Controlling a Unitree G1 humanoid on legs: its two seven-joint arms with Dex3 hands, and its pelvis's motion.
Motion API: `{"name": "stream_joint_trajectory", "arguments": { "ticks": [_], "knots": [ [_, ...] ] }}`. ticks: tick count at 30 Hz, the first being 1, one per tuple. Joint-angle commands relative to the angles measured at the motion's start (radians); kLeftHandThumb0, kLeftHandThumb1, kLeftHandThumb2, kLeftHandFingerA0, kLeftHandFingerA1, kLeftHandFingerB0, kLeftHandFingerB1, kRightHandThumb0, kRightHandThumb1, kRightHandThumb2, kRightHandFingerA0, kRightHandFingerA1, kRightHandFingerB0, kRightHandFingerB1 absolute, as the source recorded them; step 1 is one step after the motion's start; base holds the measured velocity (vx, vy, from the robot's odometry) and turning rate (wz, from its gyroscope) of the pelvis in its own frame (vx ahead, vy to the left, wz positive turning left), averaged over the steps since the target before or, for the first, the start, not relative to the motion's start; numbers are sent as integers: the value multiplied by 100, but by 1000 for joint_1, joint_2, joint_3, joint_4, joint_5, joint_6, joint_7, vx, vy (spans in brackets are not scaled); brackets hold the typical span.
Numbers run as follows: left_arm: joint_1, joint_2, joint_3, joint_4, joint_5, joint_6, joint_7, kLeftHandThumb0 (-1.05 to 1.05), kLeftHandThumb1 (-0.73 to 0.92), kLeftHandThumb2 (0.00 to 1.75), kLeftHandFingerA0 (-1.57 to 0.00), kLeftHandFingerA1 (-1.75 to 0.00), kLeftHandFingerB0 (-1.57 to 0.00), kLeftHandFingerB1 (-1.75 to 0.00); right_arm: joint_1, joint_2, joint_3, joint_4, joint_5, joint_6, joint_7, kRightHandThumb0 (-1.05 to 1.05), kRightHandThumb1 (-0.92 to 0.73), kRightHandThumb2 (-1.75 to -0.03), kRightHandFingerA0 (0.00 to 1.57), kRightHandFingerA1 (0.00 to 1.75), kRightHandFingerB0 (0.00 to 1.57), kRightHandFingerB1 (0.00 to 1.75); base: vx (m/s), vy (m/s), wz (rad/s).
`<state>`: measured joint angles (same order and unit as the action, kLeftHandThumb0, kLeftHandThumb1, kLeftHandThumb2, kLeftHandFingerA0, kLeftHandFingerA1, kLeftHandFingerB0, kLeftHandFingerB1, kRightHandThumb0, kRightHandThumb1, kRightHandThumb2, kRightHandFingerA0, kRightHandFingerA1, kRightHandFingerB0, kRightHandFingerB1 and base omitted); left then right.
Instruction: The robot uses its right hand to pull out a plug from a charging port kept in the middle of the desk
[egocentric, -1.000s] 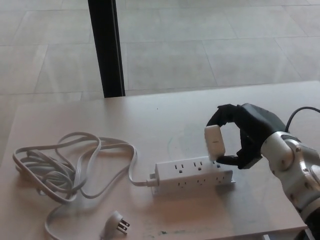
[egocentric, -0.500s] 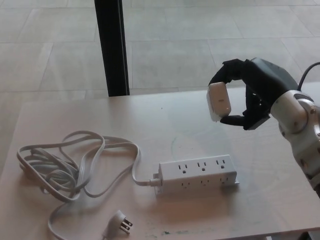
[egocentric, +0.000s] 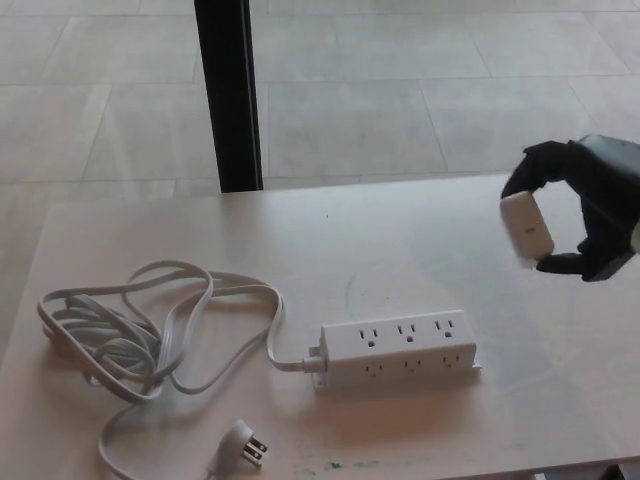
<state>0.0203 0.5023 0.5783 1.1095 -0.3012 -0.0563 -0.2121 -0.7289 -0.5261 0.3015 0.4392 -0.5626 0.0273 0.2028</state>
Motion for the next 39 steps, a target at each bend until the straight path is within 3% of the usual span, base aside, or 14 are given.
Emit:
{"name": "stream_joint_trajectory", "arguments": {
  "ticks": [1,4,5,7,8,10,11,22,26,28,32,33,35,39],
  "knots": [
    [5,15,13,-3,-21,-14,-2,-105,86,72,-88,-67,-68,-59,36,-97,78,74,-121,-70,-40,-35,-56,-64,90,161,90,66,0,0,0],
    [2,13,23,-7,-29,-2,2,-105,86,73,-89,-68,-68,-59,29,-114,124,110,-153,-70,-42,-34,-58,-66,89,163,90,76,0,0,0],
    [6,13,24,-17,-28,-2,5,-105,86,72,-89,-69,-69,-61,26,-115,155,142,-177,-68,-38,-32,-63,-62,88,171,86,104,0,0,0],
    [5,12,26,-20,-28,-2,5,-105,87,71,-89,-69,-67,-60,21,-114,174,164,-183,-66,-39,-32,-63,-66,93,172,87,102,0,0,0],
    [6,12,26,-20,-28,-5,1,-105,86,72,-88,-69,-68,-60,24,-111,177,171,-180,-70,-42,-36,-47,-95,117,131,84,91,0,0,0],
    [-1,15,27,-13,-27,-6,0,-105,87,72,-87,-69,-68,-61,30,-100,186,181,-181,-69,-49,-38,-45,-94,119,133,82,83,0,0,0],
    [-6,15,26,-10,-26,-4,6,-105,88,72,-88,-68,-69,-60,39,-95,199,174,-196,-76,-63,-32,-58,-64,88,164,88,71,0,0,0],
    [-16,18,26,2,-31,-5,10,-105,87,71,-90,-68,-70,-60,31,-43,298,183,-274,-30,2,-36,-62,-65,78,157,85,59,0,0,0],
    [-15,19,23,0,-30,-3,6,-105,89,73,-90,-67,-69,-60,33,-47,286,164,-255,-15,72,-37,-59,-58,86,140,51,41,0,0,0],
    [-12,20,22,-1,-27,-9,8,-105,88,72,-88,-66,-69,-59,23,-46,283,162,-254,10,123,-76,-45,-79,91,132,9,39,0,0,0],
    [-16,20,22,10,-27,-8,13,-105,88,71,-92,-67,-69,-59,31,-70,269,131,-250,5,150,-96,-45,-85,91,145,2,13,0,0,0],
    [-15,20,22,11,-27,-10,11,-105,89,74,-92,-67,-69,-59,32,-77,265,124,-250,7,161,-91,-53,-60,76,154,0,24,0,0,0],
    [-10,17,25,7,-30,-16,7,-105,90,70,-89,-68,-70,-60,31,-93,251,123,-244,14,183,-94,-44,-81,82,141,6,0,0,0,0],
    [-11,15,27,-1,-36,-7,3,-105,89,71,-89,-70,-70,-61,45,-101,176,113,-184,32,199,-90,-49,-62,70,154,0,11,0,0,0]
  ]
}}
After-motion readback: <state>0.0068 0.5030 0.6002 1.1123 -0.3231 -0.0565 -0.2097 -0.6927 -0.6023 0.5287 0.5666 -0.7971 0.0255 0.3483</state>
